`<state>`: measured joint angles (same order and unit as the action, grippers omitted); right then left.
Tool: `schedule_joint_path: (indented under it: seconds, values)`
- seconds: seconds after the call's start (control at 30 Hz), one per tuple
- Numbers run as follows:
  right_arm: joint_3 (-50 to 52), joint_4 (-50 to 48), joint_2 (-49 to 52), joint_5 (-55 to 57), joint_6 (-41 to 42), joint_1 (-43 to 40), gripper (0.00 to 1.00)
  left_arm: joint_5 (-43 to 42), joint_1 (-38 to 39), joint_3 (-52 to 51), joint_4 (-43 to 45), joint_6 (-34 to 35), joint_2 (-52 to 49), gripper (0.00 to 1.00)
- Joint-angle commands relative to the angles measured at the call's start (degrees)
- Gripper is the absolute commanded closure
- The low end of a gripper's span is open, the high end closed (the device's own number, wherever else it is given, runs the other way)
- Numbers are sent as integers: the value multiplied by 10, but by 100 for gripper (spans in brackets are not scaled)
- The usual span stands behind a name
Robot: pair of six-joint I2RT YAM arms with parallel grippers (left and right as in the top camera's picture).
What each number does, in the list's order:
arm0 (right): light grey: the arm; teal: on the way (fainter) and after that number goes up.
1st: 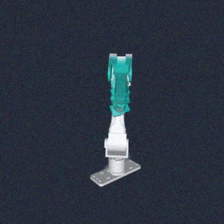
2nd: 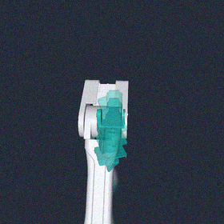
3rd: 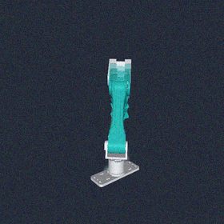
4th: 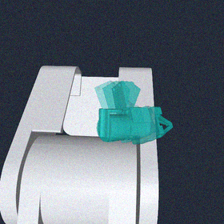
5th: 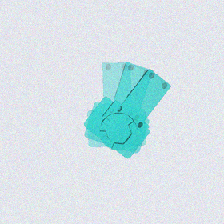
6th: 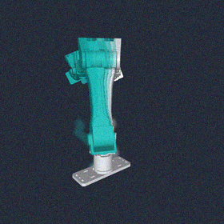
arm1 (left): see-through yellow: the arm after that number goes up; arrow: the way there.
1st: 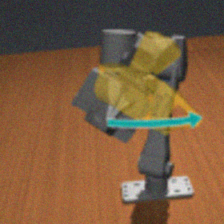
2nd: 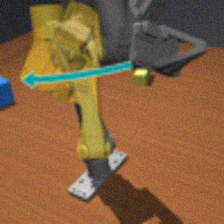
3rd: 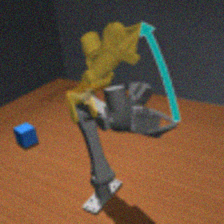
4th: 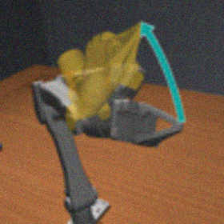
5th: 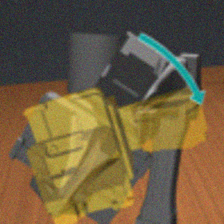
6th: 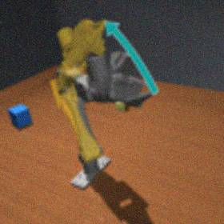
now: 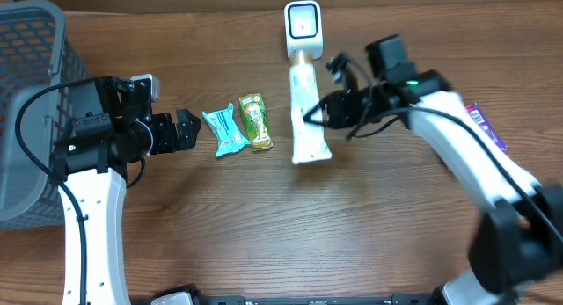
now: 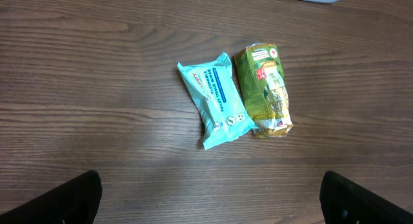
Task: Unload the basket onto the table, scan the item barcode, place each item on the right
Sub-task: 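Lift the white tube and hold it up at the white scanner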
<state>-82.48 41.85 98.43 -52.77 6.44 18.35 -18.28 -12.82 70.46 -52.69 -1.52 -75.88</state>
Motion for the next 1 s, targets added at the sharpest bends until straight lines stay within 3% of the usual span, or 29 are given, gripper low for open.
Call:
schedule_joint_path:
  seconds: [0.0,0.27,0.63,0.83,0.97]
  values:
    - [-21,-20,-64,-96,31,-17,96,-7,1,8,0,-7,5,0]
    - [-21,-46,-118,-159,78,-37,96,-7,1,8,0,-7,5,0]
    - [-21,-71,-121,-148,104,-37,96,-7,1,8,0,-7,5,0]
    - [-38,-62,-121,-30,135,-28,96,-6,1,8,0,-7,5,0]
    - [-97,13,-119,205,120,12,96,-7,1,8,0,-7,5,0]
